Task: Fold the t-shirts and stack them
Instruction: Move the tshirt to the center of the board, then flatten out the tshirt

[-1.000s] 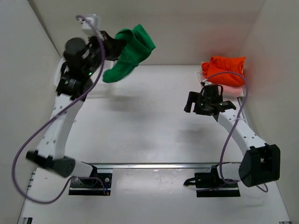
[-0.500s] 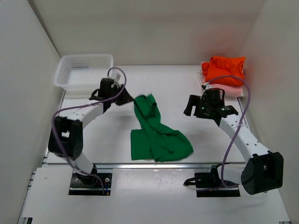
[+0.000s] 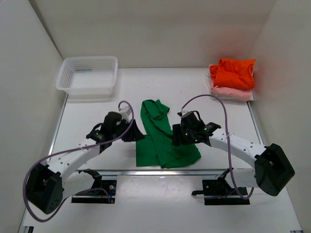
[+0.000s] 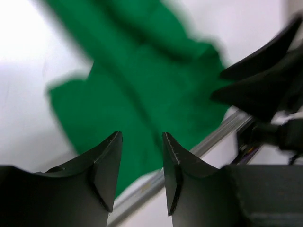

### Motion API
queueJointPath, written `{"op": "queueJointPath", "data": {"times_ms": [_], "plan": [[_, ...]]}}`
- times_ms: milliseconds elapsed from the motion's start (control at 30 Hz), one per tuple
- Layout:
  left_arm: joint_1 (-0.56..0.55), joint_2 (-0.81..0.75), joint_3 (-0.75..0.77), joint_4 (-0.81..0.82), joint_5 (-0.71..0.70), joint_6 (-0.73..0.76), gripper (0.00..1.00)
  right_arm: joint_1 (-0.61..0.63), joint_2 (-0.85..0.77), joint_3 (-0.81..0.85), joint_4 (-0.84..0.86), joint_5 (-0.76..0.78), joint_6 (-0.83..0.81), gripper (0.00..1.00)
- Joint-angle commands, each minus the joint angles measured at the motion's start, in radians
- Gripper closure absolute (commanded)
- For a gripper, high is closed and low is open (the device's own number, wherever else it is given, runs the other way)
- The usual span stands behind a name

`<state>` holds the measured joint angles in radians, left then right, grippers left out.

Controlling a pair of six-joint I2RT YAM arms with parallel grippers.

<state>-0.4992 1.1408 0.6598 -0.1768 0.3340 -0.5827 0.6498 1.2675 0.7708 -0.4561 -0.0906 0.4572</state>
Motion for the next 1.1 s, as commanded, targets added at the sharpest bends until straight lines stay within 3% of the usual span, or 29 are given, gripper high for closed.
{"op": "queueJointPath", "data": {"times_ms": [0, 133, 267, 300, 367, 433, 467, 500, 533, 600, 633, 667, 700, 800, 900, 933, 1067], "plan": [[-0.024, -0.099, -0.164, -0.174, -0.085, -0.014, 0.50, 0.094, 0.016, -0.056, 0.062, 0.006, 0.095, 0.47], [-0.028, -0.170, -0.250, -0.214, -0.078, -0.032, 0.43, 0.157, 0.044, -0.105, 0.079, -0.001, 0.132, 0.44], [-0.084, -0.112, -0.284, -0.191, -0.069, -0.046, 0.54, 0.183, 0.056, -0.128, 0.077, 0.014, 0.144, 0.42], [-0.120, -0.074, -0.287, -0.164, -0.075, -0.054, 0.51, 0.185, 0.059, -0.122, 0.082, 0.015, 0.143, 0.41], [-0.174, -0.004, -0.293, -0.122, -0.072, -0.080, 0.30, 0.183, 0.073, -0.122, 0.080, 0.011, 0.146, 0.41], [-0.232, 0.098, -0.286, -0.063, -0.075, -0.095, 0.25, 0.180, 0.081, -0.119, 0.076, 0.014, 0.138, 0.43], [-0.251, 0.147, -0.267, -0.053, -0.079, -0.098, 0.17, 0.179, 0.082, -0.126, 0.085, 0.008, 0.135, 0.47], [-0.251, 0.166, -0.263, -0.044, -0.084, -0.097, 0.13, 0.172, 0.082, -0.120, 0.086, 0.000, 0.136, 0.60], [-0.265, 0.201, -0.250, -0.021, -0.076, -0.104, 0.03, 0.171, 0.090, -0.128, 0.085, -0.003, 0.130, 0.66], [-0.262, 0.244, -0.246, 0.040, -0.040, -0.108, 0.09, 0.168, 0.089, -0.130, 0.097, 0.000, 0.133, 0.88], [-0.262, 0.260, -0.249, 0.078, -0.014, -0.108, 0.20, 0.165, 0.083, -0.128, 0.099, -0.006, 0.135, 0.92], [-0.243, 0.270, -0.256, 0.133, 0.026, -0.111, 0.50, 0.163, 0.079, -0.130, 0.091, -0.003, 0.133, 0.92], [-0.240, 0.272, -0.262, 0.164, 0.052, -0.135, 1.00, 0.163, 0.069, -0.122, 0.085, -0.001, 0.127, 0.93], [-0.240, 0.260, -0.212, 0.099, 0.013, -0.112, 1.00, 0.152, 0.032, -0.078, 0.048, 0.023, 0.118, 1.00], [-0.219, 0.232, -0.102, -0.028, -0.026, -0.030, 1.00, 0.117, -0.023, 0.007, -0.059, 0.048, 0.072, 1.00], [-0.182, 0.208, -0.048, -0.141, -0.058, 0.007, 1.00, 0.087, -0.054, 0.059, -0.093, 0.051, 0.048, 1.00], [-0.070, 0.104, 0.127, -0.327, -0.144, 0.101, 1.00, -0.083, -0.155, 0.234, -0.159, 0.008, -0.024, 1.00]]}}
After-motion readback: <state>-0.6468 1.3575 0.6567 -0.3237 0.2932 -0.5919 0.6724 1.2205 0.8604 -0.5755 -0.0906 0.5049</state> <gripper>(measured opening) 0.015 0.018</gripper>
